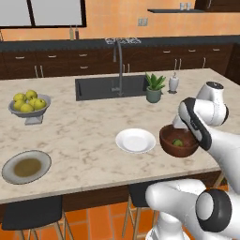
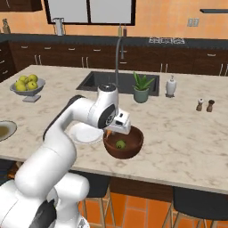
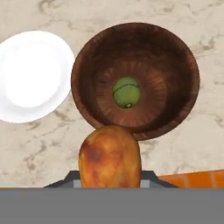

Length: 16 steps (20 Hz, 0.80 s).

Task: Pick the chicken drumstick and lime from their plates and place them in the bowl. Then put the bowl in the fridge.

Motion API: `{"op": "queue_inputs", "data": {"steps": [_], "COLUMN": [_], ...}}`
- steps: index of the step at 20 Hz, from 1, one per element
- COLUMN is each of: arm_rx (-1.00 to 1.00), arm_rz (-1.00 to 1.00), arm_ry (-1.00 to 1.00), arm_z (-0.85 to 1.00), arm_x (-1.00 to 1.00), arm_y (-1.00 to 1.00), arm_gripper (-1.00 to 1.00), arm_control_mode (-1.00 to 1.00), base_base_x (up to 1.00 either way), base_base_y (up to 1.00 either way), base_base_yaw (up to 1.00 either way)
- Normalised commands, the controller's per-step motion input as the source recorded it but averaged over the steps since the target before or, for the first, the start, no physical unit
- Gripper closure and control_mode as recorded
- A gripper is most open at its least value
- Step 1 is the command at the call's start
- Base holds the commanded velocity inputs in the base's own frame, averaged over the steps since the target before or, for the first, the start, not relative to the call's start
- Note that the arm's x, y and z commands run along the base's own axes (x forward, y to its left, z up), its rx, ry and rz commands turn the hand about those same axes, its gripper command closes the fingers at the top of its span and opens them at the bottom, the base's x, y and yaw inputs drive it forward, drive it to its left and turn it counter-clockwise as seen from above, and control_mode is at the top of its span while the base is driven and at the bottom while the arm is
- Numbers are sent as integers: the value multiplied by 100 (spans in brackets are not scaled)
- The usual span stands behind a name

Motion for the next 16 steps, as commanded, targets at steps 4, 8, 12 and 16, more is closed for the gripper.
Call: {"op": "queue_inputs", "data": {"steps": [4,8,12,16], "arm_rx": [-1,0,0,0], "arm_rz": [0,0,5,6], "arm_ry": [6,8,6,2], "arm_z": [-45,-43,-47,-43], "arm_x": [85,58,10,7], "arm_y": [-28,-30,-24,-13], "arm_gripper": [100,100,100,100], "arm_control_mode": [-100,-100,-100,-100], "base_base_x": [0,0,0,0], "base_base_y": [0,0,0,0], "base_base_yaw": [0,0,0,0]}}
